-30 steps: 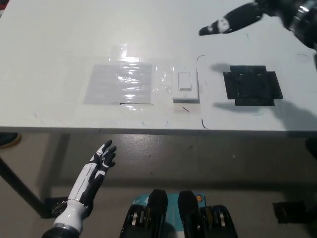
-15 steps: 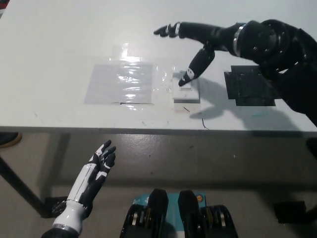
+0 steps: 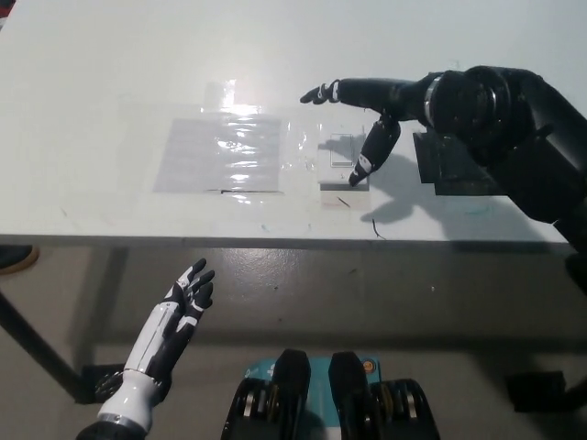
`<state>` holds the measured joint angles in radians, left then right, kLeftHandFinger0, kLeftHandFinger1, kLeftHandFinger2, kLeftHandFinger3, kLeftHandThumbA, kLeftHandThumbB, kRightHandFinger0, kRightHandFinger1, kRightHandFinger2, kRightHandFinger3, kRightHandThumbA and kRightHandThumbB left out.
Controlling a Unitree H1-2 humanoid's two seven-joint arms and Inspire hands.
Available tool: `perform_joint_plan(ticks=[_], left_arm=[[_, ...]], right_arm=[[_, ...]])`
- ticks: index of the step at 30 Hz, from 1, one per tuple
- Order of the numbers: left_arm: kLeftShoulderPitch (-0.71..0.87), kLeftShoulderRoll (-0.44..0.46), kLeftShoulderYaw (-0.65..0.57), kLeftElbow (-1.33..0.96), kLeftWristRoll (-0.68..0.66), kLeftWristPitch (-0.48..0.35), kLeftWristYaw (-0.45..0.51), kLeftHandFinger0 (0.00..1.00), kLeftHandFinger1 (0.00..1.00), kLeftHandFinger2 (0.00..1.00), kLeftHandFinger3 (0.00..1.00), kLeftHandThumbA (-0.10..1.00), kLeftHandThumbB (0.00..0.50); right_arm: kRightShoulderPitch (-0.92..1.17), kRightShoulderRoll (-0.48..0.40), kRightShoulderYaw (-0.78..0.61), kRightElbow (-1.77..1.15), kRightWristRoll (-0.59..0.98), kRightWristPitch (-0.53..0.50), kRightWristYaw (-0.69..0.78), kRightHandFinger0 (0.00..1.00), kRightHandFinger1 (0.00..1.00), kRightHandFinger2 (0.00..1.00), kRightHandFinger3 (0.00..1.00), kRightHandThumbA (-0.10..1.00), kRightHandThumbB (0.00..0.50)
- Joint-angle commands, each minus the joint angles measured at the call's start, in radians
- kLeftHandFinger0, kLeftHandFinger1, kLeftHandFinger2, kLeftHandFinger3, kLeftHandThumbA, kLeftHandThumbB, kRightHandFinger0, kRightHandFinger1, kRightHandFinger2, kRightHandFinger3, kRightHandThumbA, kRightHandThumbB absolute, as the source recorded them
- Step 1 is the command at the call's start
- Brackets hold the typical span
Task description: A white switch is kept at the centre of the table close to the robot and the robot uses its right hand to press it to turn it on
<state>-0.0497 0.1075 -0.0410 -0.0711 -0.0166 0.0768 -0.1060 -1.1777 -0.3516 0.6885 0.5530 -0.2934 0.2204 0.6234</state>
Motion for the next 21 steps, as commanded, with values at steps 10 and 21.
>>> perform_joint_plan(ticks=[10,21], left_arm=[[-0.017,0.009,0.008,-0.040,0.001,-0.003,-0.002,1.00,1.00,1.00,1.00,0.84,0.000],[-0.022,0.015,0.007,-0.041,-0.004,0.005,-0.009,1.00,1.00,1.00,1.00,0.86,0.004]], right_arm=[[-0.033,0.040,-0.013,0.061,-0.087,-0.081,0.009,1.00,1.00,1.00,1.00,1.00,0.315],[0.002,0.056,-0.016,0.088,-0.134,-0.078,0.012,1.00,1.00,1.00,1.00,1.00,0.302]])
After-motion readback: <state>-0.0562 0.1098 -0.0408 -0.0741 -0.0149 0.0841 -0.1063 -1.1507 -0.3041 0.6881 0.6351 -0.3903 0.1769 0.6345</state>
